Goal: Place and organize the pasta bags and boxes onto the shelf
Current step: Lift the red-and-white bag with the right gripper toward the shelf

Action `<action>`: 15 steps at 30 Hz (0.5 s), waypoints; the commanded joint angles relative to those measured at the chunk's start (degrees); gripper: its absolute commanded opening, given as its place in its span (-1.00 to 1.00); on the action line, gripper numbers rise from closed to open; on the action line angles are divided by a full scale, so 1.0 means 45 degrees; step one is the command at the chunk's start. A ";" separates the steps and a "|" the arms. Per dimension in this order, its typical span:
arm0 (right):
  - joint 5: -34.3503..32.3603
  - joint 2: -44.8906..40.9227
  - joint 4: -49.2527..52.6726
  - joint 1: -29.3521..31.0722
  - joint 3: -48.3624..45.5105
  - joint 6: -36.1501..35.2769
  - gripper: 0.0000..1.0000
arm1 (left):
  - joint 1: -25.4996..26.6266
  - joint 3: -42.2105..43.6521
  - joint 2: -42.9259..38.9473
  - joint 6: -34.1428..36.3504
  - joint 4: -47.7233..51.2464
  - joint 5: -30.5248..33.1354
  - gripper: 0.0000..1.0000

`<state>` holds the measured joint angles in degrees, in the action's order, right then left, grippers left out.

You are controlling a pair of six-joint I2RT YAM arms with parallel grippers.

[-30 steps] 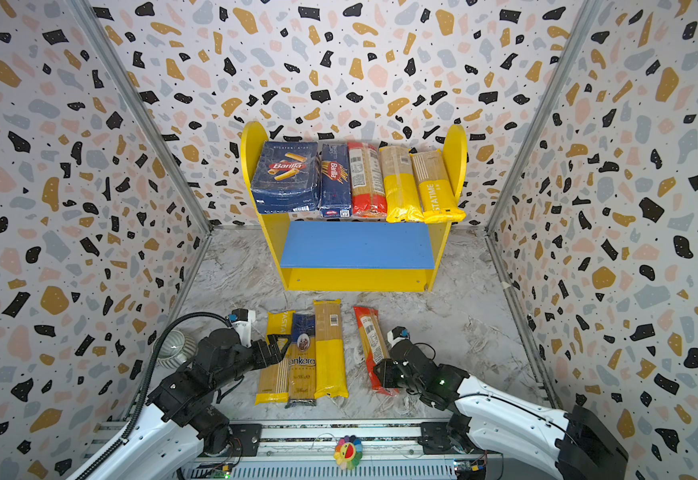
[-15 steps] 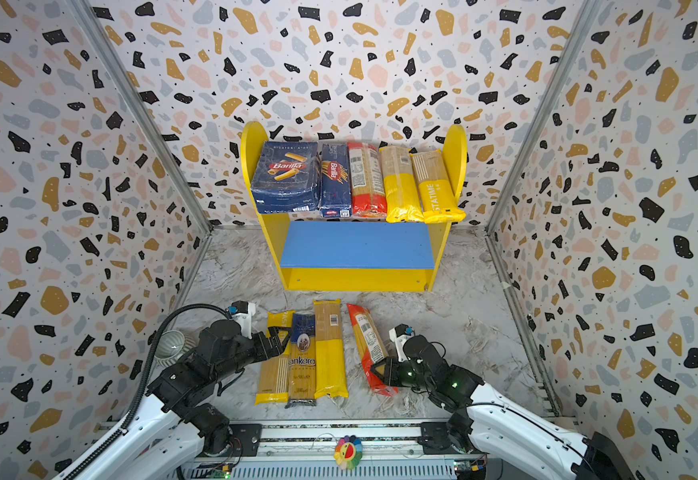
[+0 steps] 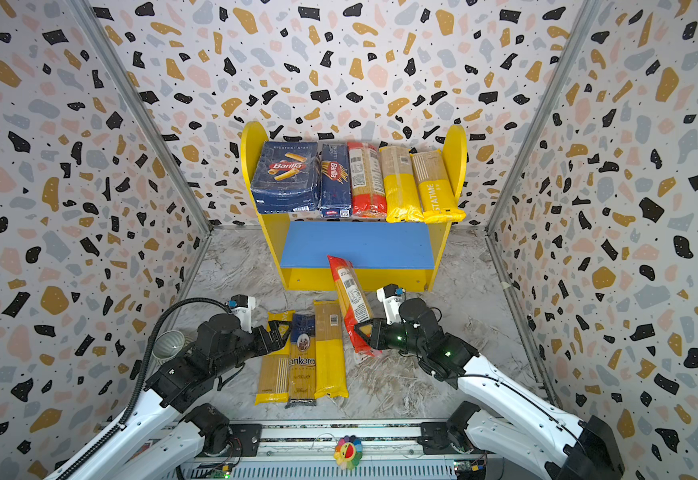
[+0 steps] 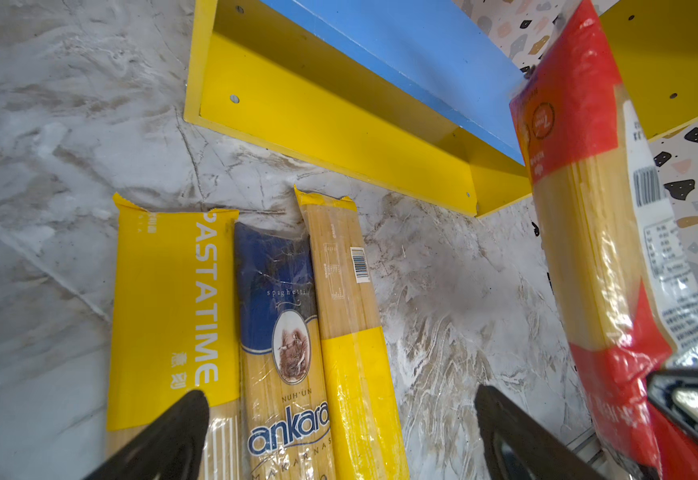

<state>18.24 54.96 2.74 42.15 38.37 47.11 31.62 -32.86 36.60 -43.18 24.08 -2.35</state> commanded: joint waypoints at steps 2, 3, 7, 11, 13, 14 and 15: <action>-0.0262 0.1075 -0.3650 -0.0521 0.1515 -0.1170 -0.92 | -0.0034 0.0054 -0.0380 -0.0327 -0.0474 -0.0344 0.99; -0.0362 0.1582 -0.4148 -0.0620 0.1751 -0.1257 -0.93 | -0.0034 0.0172 -0.0438 -0.0427 -0.0535 -0.0414 0.99; -0.0439 0.3708 -0.5690 -0.0945 0.2869 -0.1329 -0.94 | -0.0034 0.0301 -0.0739 -0.0531 -0.0355 -0.0406 0.99; -0.0421 0.5608 -0.6099 -0.1007 0.4530 -0.1348 -0.94 | -0.0034 0.0252 -0.1150 -0.0418 0.0028 -0.0272 0.99; -0.0324 0.6535 -0.6373 -0.0994 0.5313 -0.1264 -0.94 | -0.0034 0.0260 -0.1344 -0.0370 0.0162 -0.0206 0.99; -0.0284 0.6909 -0.6544 -0.1005 0.5576 -0.1162 -0.94 | -0.0034 0.0280 -0.1392 -0.0347 0.0186 -0.0167 0.99; -0.0309 0.7321 -0.6718 -0.0993 0.5867 -0.1002 -0.94 | -0.0034 0.0340 -0.1448 -0.0346 0.0197 -0.0161 0.99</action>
<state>16.23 88.03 -13.15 37.63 58.24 44.05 31.59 -32.08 31.05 -45.06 24.86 -3.55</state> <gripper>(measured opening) 0.252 0.995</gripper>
